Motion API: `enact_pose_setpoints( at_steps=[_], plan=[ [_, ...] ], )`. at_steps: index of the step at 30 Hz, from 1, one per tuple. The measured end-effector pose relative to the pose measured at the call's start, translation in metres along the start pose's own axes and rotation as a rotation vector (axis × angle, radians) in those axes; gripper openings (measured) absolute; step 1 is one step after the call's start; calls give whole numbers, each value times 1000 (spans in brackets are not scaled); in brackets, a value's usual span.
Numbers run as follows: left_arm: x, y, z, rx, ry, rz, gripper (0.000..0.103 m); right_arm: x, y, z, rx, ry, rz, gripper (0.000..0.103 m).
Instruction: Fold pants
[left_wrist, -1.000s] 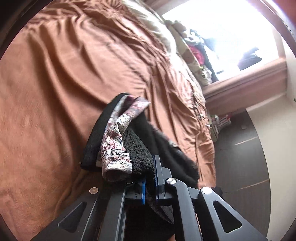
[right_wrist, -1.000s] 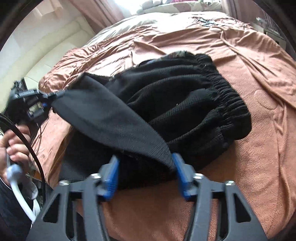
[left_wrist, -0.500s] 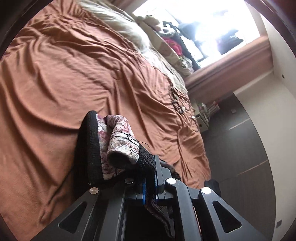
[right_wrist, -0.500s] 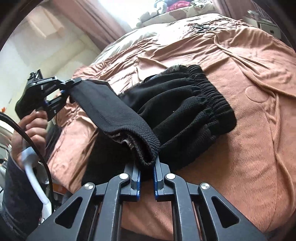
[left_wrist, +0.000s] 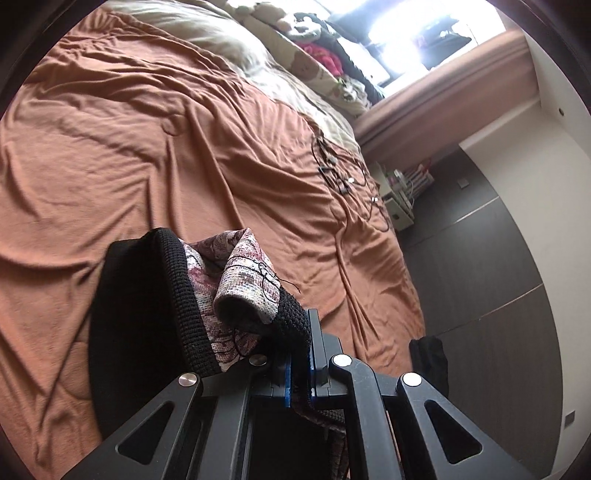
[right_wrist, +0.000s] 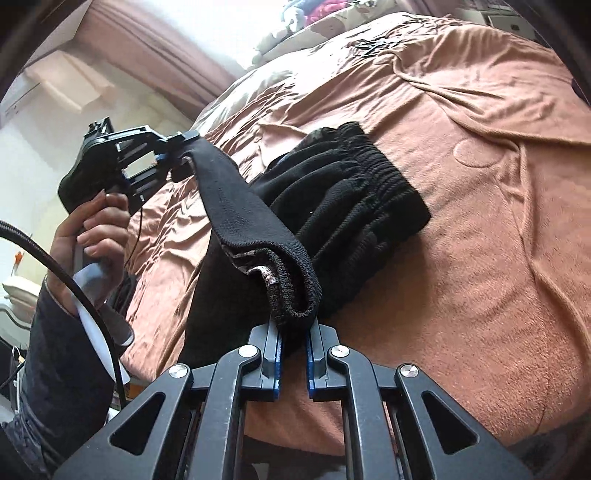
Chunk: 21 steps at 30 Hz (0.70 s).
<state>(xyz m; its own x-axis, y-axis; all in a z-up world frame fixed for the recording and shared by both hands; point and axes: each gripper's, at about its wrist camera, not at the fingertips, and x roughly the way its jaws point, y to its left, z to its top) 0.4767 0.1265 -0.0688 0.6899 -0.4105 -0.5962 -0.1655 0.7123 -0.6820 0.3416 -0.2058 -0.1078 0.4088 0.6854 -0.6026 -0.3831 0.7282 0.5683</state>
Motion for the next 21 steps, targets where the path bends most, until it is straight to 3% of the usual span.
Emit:
enact_pose_setpoints(
  at_steps=[19, 21],
  plan=[
    [95, -37, -1, 54, 138, 32, 7, -10, -39, -4, 104, -13, 25, 5],
    [99, -36, -4, 43, 159, 32, 20, -9, -42, -5, 118, -8, 29, 5]
  ],
)
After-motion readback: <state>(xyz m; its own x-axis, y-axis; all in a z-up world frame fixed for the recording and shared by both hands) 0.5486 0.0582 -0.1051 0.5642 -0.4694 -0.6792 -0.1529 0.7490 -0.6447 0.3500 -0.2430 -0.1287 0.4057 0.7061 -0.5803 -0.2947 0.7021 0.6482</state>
